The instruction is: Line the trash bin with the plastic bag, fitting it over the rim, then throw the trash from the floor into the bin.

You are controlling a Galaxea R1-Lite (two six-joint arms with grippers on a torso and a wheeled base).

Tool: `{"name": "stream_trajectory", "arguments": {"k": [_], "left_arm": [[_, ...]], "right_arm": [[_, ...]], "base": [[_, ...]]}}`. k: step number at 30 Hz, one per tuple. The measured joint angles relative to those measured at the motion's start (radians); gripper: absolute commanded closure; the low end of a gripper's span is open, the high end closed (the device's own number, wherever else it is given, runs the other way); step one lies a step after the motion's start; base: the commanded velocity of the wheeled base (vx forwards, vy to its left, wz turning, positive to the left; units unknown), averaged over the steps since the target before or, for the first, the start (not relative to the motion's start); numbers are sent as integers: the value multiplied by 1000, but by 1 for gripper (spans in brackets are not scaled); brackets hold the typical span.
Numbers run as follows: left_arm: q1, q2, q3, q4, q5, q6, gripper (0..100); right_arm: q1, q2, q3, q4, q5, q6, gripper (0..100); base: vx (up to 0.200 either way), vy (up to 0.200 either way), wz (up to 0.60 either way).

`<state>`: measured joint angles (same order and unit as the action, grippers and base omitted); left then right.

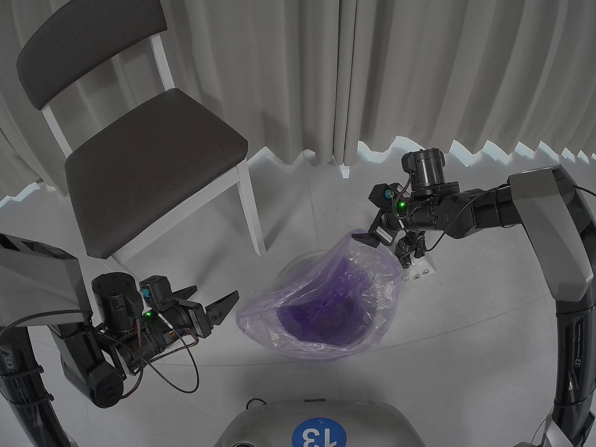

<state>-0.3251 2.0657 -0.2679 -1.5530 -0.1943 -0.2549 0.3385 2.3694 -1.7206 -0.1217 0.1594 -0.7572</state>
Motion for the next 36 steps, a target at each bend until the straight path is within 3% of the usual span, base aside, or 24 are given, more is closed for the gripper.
{"name": "stream_trajectory", "arguments": {"k": [11, 17, 25, 27, 32, 36], "left_arm": [[-32, -15, 4, 0, 4, -29, 0], [-51, -11, -4, 0, 6, -32, 0], [-105, 11, 8, 0, 30, -27, 0], [-126, 18, 19, 0, 37, -3, 0], [-161, 40, 35, 0, 40, 162, 0], [-186, 57, 13, 5, 40, 266, 0]], "right_arm": [[-24, -42, 108, -26, 3, 2, 0], [-40, -91, 213, -80, 4, 20, 0], [-47, -185, 372, -108, 4, 67, 0], [-45, -204, 418, -128, 4, 91, 0], [-41, -253, 535, -210, 3, 210, 0], [-29, -293, 637, -270, 1, 370, 0]], "base": [[0, 0, 0], [200, 0, 0], [0, 0, 0], [0, 0, 0], [0, 0, 0], [0, 0, 0]]}}
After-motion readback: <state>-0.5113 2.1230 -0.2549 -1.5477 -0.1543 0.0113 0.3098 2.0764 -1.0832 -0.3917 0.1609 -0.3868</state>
